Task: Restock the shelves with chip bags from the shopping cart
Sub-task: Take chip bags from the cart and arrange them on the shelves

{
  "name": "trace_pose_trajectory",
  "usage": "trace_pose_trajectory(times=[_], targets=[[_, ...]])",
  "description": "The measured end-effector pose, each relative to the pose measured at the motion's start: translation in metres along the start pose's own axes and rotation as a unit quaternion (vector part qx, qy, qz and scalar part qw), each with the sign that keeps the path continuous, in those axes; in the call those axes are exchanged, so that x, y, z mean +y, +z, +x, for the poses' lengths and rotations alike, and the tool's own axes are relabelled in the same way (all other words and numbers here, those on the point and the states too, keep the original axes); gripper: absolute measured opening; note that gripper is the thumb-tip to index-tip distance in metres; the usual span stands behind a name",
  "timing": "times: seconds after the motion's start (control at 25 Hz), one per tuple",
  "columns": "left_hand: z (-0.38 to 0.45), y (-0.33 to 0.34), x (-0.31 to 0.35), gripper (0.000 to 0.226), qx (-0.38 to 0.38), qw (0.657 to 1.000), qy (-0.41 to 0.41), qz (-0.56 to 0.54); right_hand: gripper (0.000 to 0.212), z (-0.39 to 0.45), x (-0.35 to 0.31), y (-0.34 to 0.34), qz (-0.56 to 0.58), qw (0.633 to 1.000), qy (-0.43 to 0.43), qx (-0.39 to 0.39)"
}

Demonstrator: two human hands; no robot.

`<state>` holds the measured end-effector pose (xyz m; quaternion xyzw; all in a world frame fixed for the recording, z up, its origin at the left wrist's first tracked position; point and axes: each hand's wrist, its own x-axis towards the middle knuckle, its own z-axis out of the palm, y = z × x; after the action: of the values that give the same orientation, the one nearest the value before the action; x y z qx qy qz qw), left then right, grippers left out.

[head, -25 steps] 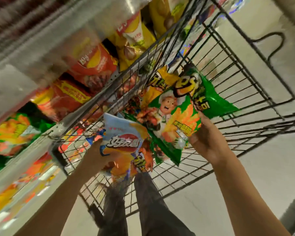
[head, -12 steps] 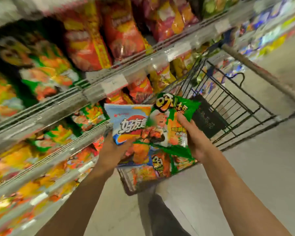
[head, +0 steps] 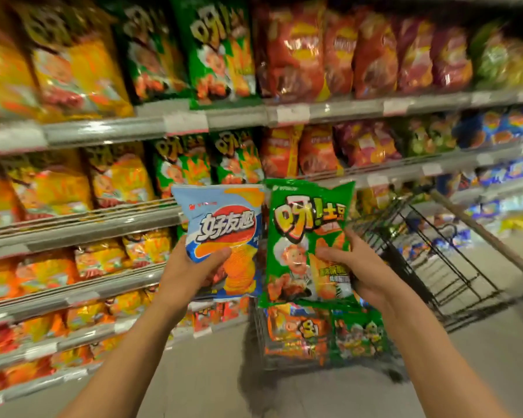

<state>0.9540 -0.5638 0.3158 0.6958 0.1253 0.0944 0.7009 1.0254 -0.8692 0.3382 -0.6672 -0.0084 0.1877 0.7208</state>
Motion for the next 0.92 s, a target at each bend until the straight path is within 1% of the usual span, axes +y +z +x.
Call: trace_pose_trajectory(times=[0.04,0.16,0.24,0.36,0.48,0.64,0.68,0.8,0.92], targets=[[-0.005,-0.01,0.009,0.039,0.009,1.0,0.012,0.003,0.071,-0.002,-0.009,0.013,-0.018,1.0,-0.013,-0.018],[-0.02,-0.036,0.028,0.029,0.024,0.998,0.052,0.01,0.057,-0.009,-0.025,0.051,-0.035,0.996,-0.051,-0.057],[-0.028,-0.046,0.034,0.025,0.036,0.997,0.065,0.013,0.065,-0.011,-0.028,0.074,-0.04,0.994,-0.079,-0.063],[-0.035,-0.063,0.036,0.034,0.073,0.995,0.06,0.011,0.082,-0.014,-0.027,0.103,-0.02,0.996,-0.071,-0.047],[-0.04,-0.08,0.035,0.035,0.063,0.997,0.046,0.013,0.082,-0.015,-0.026,0.122,-0.044,0.996,-0.066,-0.042],[-0.043,-0.1,0.036,0.028,0.059,0.997,0.047,0.009,0.097,-0.008,-0.028,0.138,-0.068,0.995,-0.062,-0.028],[-0.041,-0.104,0.038,0.027,0.058,0.997,0.052,0.008,0.097,-0.006,-0.031,0.141,-0.067,0.995,-0.067,-0.03],[-0.026,-0.116,0.054,0.035,0.076,0.995,0.066,0.011,0.088,0.004,-0.05,0.152,-0.051,0.993,-0.086,-0.059],[-0.001,-0.133,0.083,0.043,0.082,0.992,0.092,0.037,0.081,0.03,-0.089,0.163,-0.042,0.988,-0.125,-0.083]])
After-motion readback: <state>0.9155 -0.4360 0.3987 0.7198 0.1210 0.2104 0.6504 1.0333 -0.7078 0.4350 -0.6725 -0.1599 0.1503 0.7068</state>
